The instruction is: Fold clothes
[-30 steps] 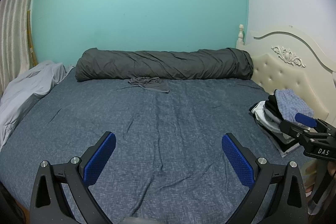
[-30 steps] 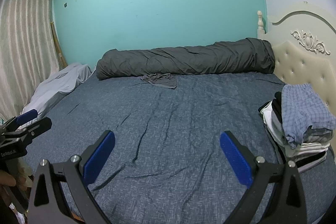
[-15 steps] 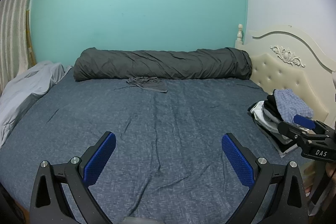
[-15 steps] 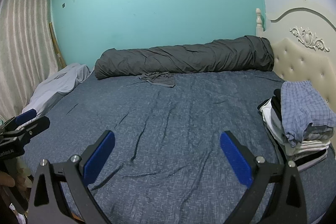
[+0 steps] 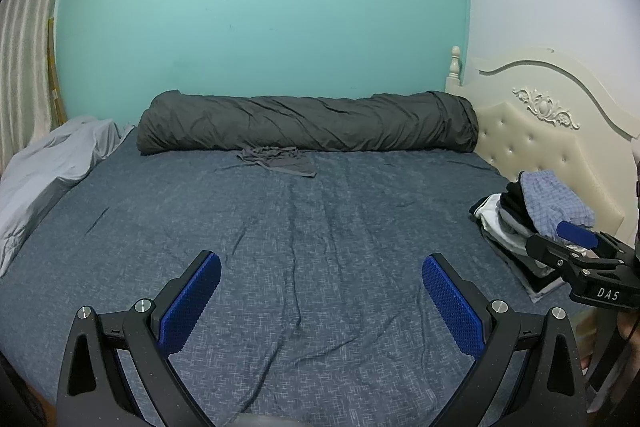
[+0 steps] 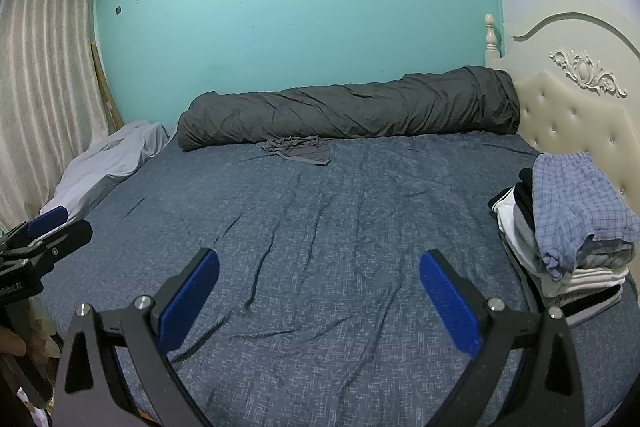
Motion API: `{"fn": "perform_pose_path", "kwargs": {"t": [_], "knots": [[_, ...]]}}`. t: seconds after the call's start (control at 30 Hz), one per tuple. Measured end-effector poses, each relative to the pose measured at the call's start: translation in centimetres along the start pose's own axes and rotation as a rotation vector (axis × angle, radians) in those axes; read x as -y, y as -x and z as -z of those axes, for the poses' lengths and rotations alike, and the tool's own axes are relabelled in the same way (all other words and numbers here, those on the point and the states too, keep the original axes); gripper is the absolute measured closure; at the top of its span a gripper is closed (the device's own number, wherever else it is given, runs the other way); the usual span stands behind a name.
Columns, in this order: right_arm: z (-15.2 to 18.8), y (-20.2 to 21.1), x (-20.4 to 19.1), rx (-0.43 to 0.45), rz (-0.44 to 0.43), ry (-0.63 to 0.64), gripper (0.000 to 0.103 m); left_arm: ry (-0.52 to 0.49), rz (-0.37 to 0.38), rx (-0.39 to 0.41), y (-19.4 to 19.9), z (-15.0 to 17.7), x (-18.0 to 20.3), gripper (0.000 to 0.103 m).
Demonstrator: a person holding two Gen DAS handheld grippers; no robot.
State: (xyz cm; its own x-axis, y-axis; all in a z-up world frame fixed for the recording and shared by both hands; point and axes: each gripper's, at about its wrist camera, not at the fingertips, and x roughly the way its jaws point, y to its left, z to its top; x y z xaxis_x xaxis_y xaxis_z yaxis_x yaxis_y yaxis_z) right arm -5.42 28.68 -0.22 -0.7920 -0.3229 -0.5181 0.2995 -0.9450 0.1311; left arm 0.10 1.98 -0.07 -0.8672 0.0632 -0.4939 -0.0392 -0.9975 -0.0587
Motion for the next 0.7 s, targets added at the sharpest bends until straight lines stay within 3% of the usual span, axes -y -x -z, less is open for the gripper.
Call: {"fn": "perform_pose_path", "kwargs": {"t": [0.37,0.7], "knots": [[-0.1,-1.4,0.3,-0.017,0.011,0.009,0.002,0.016,0.001,-0.007,-2.0,0.3,-0.3,0.000],[1.4,-7.4,1.6,-0.096,0.024,0.003,0.002,0.033,-0.012,-0.092,-8.6,2.6,-1.3,0.000]]}}
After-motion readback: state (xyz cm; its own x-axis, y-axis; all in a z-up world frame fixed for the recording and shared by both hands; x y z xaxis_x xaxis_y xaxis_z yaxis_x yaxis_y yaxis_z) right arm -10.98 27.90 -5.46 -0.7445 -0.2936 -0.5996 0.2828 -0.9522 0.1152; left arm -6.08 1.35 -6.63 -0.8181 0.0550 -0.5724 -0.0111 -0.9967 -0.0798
